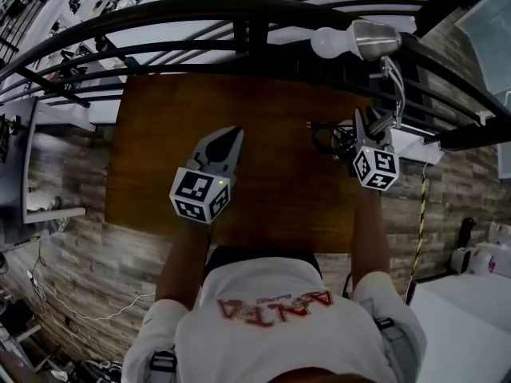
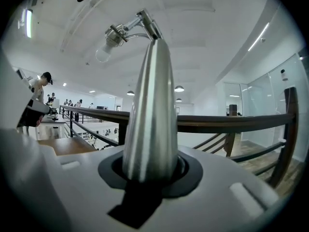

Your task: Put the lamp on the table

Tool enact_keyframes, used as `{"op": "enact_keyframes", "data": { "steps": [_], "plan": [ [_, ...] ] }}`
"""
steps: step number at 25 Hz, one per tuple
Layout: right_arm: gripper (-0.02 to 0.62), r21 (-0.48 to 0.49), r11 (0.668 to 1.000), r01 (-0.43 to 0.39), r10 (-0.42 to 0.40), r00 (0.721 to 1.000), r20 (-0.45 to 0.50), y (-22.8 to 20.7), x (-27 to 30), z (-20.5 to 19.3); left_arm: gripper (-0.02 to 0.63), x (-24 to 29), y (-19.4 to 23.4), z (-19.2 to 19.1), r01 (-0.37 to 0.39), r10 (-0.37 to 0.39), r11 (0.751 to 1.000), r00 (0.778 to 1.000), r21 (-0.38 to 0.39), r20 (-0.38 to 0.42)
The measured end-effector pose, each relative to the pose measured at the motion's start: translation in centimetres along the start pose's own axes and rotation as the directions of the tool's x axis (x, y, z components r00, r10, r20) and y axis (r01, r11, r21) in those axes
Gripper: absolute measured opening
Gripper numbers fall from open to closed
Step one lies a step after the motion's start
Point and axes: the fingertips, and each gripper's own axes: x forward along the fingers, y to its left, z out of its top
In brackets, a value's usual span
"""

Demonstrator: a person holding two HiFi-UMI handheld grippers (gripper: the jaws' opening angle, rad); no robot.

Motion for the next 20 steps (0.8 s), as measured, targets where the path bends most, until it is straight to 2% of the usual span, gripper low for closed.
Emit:
{"op": "enact_keyframes", "data": {
  "steps": [7,12,20],
  "plan": [
    [0.118,0.025,0.999,-0.031,0.030,0.999,0.022,-2.9,6.1,-2.3,0.009,4.7,0.2,-2.4,0.009,-0.008,1.000,0.999,0.013,-0.042],
    [0.118,0.026,0.997,-0.073,0.072,0.997,0.027,-4.2,9.0,-4.1,0.009,6.4,0.7,-3.4,-0.041,0.043,0.997,0.999,0.063,-0.031],
    [0.118,0.023,0.993,-0.115,0.115,0.993,0.022,-4.6,11.9,-6.8,0.009,8.0,1.0,-5.7,-0.038,0.042,0.998,0.997,0.050,-0.069]
  ]
}}
